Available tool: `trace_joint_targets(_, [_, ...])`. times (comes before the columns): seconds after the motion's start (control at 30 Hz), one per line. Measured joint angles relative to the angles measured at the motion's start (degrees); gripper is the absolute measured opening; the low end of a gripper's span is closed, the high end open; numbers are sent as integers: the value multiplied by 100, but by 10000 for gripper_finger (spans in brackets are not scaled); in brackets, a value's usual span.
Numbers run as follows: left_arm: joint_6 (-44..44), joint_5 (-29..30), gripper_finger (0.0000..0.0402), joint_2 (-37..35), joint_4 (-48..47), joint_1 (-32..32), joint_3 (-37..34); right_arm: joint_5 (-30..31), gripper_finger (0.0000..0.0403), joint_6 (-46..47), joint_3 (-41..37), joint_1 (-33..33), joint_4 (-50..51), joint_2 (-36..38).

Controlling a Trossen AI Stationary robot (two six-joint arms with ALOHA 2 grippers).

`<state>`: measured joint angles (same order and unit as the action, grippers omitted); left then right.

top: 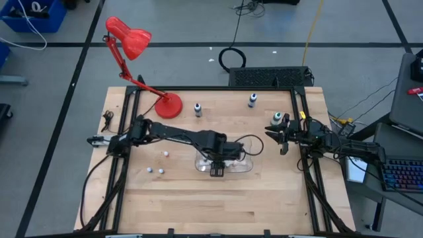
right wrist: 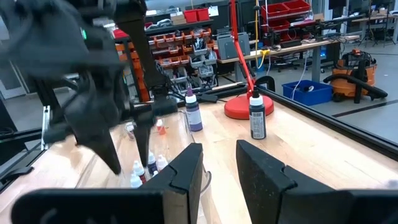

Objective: Pick & Place food coloring
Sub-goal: Put the small orange food coloring bottle into the transparent bin

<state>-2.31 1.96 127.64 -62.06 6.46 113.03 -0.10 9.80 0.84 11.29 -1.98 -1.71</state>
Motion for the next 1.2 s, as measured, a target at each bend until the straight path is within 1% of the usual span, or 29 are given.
trace_joint_targets(0.13, [-93, -35, 188, -413, -336, 58, 3, 0, 89, 0, -2, -2, 0, 0])
trace_joint_targets(0.27, [-454, -7, 187, -864, -1259, 217, 7, 0, 89, 0, -2, -1, 0, 0])
trace_joint_targets(0.33, [-770, 243, 186, -1078, -1643, 355, -28, 0, 89, 0, 0, 0, 0, 0])
trace_joint_targets(0.4, [-1074, 608, 186, -1321, -1716, 549, -260, 0, 89, 0, 0, -2, 0, -4])
trace_joint_targets(0.47, [-1309, 714, 186, -1632, -1622, 753, -707, 0, 89, 0, 0, 0, -2, -7])
trace_joint_targets(0.57, [-1785, 547, 186, -2133, -1252, 1018, -1618, -1, 89, 0, -1, -2, -2, -9])
trace_joint_targets(0.67, [-2529, 605, 186, -2702, -826, 1235, -2555, 0, 89, 0, -2, 0, 0, -9])
trace_joint_targets(0.8, [-3738, 898, 186, -3360, -559, 1395, -3649, 0, 89, 0, 0, -2, -2, -9])
trace_joint_targets(0.93, [-4827, 1067, 186, -3865, -401, 1384, -4534, 0, 89, 0, -2, -2, -2, -9])
trace_joint_targets(1.03, [-5609, 1111, 186, -4059, -374, 1235, -5004, 0, 89, 0, -2, -1, 0, -9])
trace_joint_targets(1.1, [-6206, 1066, 186, -4146, -361, 1097, -5265, 0, 89, 0, -1, -2, -2, -9])
trace_joint_targets(1.2, [-6931, 823, 186, -4155, -377, 852, -5567, 0, 89, 0, 0, -2, 0, -9])
